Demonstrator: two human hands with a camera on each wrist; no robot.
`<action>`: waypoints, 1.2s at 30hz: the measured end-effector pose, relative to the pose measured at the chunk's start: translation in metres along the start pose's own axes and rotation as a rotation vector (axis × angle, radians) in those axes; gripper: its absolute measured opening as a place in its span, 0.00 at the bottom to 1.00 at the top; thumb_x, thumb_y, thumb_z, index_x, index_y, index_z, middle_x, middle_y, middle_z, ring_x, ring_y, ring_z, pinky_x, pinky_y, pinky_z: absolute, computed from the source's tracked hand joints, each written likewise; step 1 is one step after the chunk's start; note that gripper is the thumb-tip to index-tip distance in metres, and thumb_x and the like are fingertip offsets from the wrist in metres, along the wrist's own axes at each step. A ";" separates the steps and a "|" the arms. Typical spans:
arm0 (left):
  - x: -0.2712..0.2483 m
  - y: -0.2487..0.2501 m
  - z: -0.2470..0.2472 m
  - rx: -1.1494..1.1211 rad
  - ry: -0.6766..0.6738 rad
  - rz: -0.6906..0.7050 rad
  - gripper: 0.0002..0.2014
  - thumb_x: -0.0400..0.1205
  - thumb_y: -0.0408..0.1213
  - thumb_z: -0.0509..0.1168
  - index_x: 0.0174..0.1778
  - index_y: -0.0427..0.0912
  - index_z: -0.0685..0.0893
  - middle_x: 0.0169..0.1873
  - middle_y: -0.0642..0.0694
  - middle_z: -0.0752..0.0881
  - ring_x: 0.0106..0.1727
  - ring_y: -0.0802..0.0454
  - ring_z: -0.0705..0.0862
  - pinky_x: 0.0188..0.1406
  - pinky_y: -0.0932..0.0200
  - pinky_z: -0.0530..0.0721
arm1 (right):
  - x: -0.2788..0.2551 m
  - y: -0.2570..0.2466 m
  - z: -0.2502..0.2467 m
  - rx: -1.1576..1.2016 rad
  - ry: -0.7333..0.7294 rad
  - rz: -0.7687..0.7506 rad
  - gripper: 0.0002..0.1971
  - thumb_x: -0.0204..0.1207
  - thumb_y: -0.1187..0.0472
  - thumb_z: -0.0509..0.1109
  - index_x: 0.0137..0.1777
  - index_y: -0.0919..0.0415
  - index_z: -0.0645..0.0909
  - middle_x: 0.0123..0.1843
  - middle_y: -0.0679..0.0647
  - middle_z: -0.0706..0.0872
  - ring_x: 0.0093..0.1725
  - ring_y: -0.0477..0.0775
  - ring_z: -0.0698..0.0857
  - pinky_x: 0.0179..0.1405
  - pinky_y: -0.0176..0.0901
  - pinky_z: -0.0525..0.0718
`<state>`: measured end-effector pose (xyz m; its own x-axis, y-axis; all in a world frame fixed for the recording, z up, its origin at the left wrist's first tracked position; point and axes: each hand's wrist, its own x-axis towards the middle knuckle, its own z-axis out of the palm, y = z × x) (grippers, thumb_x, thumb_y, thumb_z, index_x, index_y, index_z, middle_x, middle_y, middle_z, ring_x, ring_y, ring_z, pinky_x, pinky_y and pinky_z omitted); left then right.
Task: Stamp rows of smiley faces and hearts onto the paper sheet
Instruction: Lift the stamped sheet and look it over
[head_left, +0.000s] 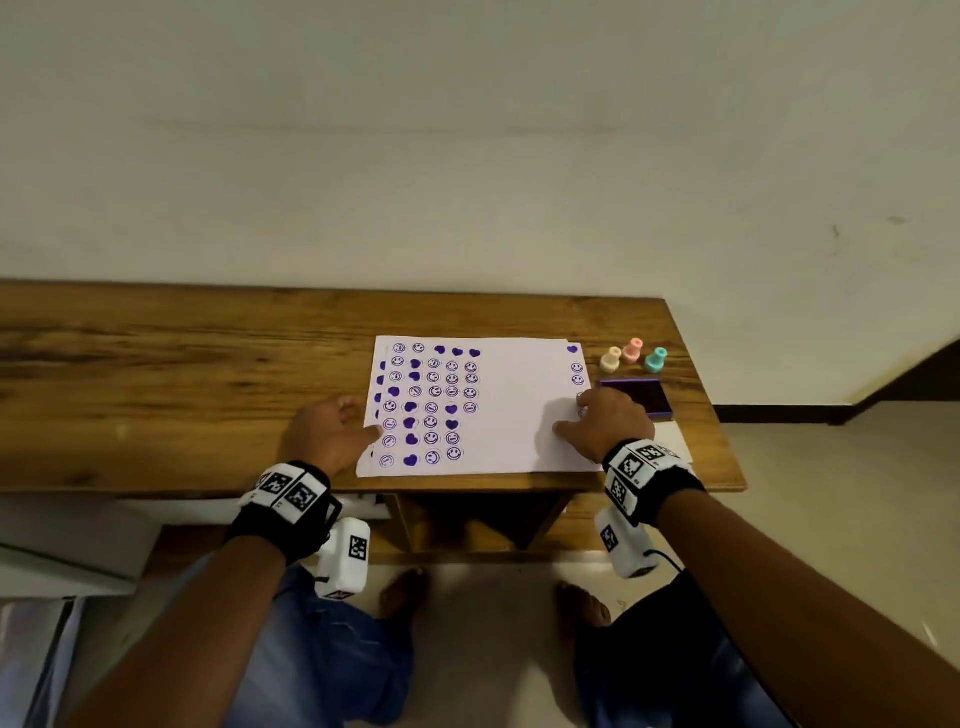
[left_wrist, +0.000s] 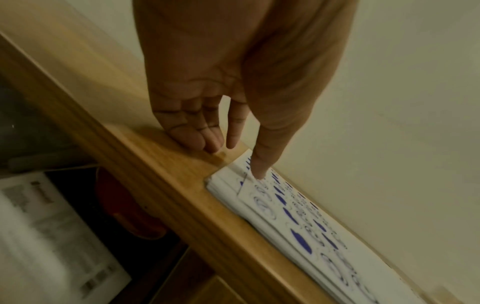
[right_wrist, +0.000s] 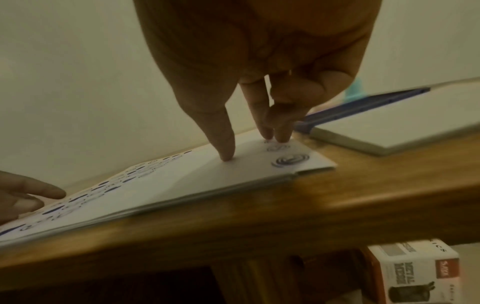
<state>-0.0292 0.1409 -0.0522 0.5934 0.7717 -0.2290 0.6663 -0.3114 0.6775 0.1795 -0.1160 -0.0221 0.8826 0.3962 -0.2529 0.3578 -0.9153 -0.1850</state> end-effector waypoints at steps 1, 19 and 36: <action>0.001 -0.001 0.001 0.009 -0.006 0.002 0.29 0.70 0.40 0.79 0.67 0.42 0.82 0.62 0.43 0.87 0.62 0.46 0.85 0.64 0.50 0.81 | 0.000 0.000 0.002 0.004 0.006 0.008 0.28 0.74 0.42 0.75 0.70 0.56 0.82 0.68 0.55 0.85 0.65 0.61 0.85 0.59 0.52 0.84; 0.009 -0.006 0.004 0.043 -0.059 0.013 0.29 0.67 0.39 0.81 0.65 0.44 0.81 0.61 0.45 0.86 0.60 0.47 0.85 0.60 0.45 0.85 | 0.006 -0.001 0.013 0.132 0.014 0.111 0.31 0.72 0.32 0.72 0.66 0.55 0.86 0.65 0.57 0.85 0.57 0.62 0.86 0.49 0.49 0.82; 0.017 -0.006 0.005 0.041 -0.093 -0.020 0.28 0.67 0.38 0.81 0.62 0.46 0.80 0.58 0.48 0.86 0.52 0.50 0.84 0.49 0.50 0.85 | 0.002 -0.002 0.015 0.248 0.039 0.245 0.30 0.67 0.29 0.74 0.46 0.59 0.86 0.50 0.58 0.88 0.44 0.59 0.87 0.40 0.46 0.81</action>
<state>-0.0210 0.1532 -0.0637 0.6175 0.7241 -0.3073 0.6953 -0.3198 0.6437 0.1760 -0.1128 -0.0362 0.9458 0.1592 -0.2832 0.0528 -0.9354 -0.3496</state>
